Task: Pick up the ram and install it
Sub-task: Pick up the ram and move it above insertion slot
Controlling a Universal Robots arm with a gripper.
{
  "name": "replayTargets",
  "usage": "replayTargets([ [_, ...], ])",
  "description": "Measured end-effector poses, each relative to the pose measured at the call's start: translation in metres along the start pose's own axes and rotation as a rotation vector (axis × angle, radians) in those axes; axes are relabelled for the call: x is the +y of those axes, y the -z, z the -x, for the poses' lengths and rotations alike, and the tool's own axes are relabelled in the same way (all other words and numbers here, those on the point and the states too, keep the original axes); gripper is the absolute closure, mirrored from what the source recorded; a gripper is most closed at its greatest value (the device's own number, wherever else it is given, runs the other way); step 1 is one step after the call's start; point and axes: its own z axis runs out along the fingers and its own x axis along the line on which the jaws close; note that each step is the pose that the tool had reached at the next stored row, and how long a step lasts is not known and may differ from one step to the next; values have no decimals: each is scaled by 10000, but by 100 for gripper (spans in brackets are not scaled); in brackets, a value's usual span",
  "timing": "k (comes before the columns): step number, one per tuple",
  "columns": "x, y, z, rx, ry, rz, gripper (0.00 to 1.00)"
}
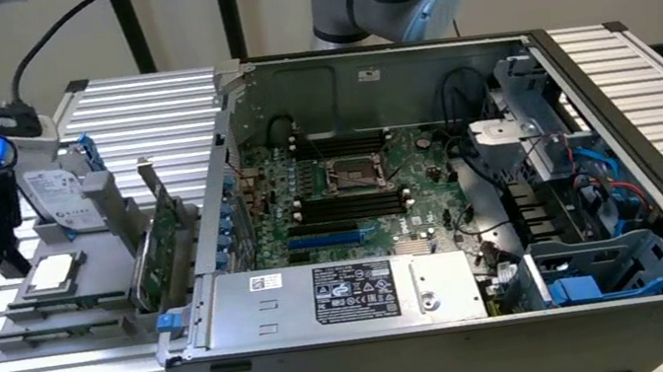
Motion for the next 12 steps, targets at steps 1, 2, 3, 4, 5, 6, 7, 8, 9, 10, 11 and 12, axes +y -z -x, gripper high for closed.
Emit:
replayTargets([
  [1,-1,-15,-8,3,54,0,100],
  [2,-2,-30,-17,6,107,0,100],
  [3,-3,-45,-25,8,158,-1,100],
  [4,-4,-58,-32,11,209,-1,100],
  [5,-5,-73,-40,13,264,-4,100],
  [6,-6,-86,-47,17,317,-5,100],
  [7,-7,-100,-54,19,371,-9,100],
  [8,-8,-113,-62,20,424,-13,100],
  [9,-9,-127,-70,22,476,-17,100],
  [10,-10,-139,-78,25,525,-19,100],
  [11,-11,-151,-87,27,571,-22,100],
  [12,-12,-164,-96,30,618,-26,100],
])
